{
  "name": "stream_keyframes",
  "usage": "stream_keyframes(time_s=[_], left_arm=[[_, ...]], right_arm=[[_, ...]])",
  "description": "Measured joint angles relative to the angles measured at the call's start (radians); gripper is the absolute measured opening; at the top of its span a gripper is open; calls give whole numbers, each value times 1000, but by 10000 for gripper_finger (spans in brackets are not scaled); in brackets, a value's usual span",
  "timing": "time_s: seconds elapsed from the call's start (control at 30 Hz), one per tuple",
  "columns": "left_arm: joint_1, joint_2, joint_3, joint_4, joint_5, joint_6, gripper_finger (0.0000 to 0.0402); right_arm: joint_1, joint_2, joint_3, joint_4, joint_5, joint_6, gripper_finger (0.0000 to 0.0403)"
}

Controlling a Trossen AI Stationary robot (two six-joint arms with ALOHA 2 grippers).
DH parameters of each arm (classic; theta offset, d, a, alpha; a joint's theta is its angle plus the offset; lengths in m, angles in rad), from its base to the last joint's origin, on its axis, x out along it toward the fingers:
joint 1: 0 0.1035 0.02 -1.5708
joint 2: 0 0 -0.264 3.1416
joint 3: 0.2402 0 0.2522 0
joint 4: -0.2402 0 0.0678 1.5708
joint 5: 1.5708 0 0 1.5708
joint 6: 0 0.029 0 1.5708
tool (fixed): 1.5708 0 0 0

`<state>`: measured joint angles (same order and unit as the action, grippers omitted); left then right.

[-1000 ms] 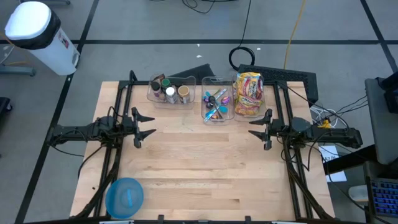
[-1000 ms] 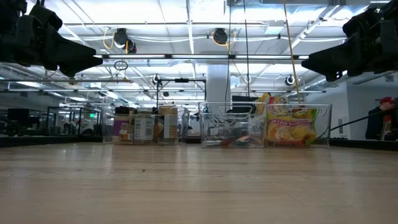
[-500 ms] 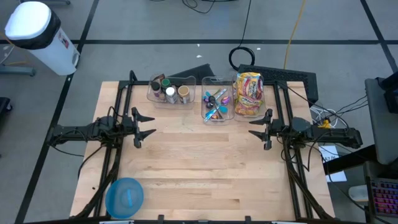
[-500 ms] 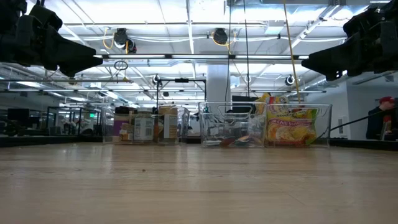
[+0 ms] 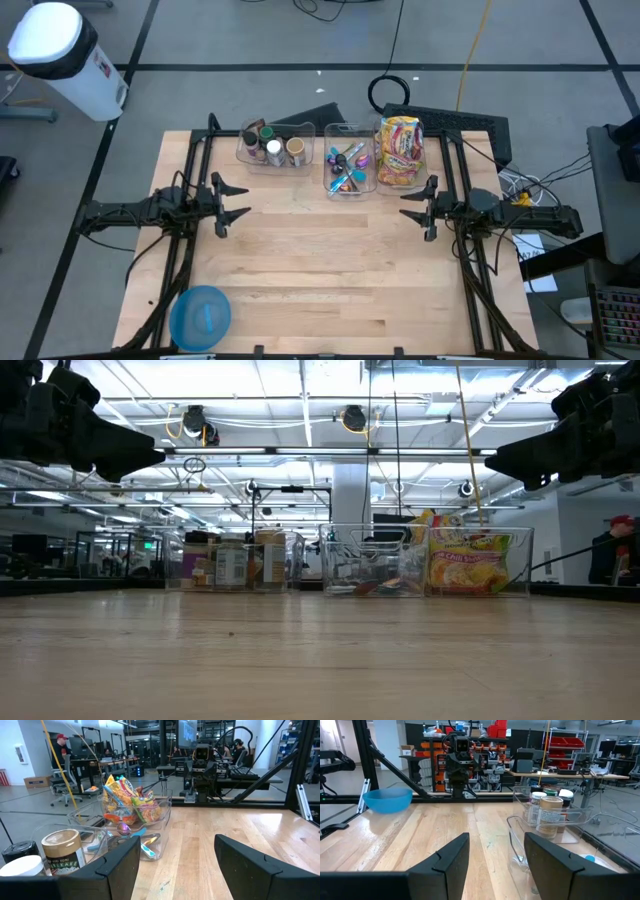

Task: Pick & Place Food Item
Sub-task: Return to Home Position

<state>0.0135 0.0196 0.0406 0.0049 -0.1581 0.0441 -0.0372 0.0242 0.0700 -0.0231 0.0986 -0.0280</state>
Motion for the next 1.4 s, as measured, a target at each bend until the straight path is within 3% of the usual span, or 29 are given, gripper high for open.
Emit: stream_keyframes(time_s=[0.5, 0.77, 1.0, 1.4], left_arm=[[0, 0, 0, -31, 1, -136, 262], [-2, 0, 1, -40, 5, -78, 262], [-2, 5, -23, 12, 118, -23, 262], [-2, 8, -23, 5, 134, -32, 262]], right_arm=[[0, 0, 0, -1, 1, -2, 181], [0, 0, 0, -1, 1, -2, 181], [0, 0, 0, -1, 1, -2, 181], [0, 0, 0, -1, 2, -2, 181]])
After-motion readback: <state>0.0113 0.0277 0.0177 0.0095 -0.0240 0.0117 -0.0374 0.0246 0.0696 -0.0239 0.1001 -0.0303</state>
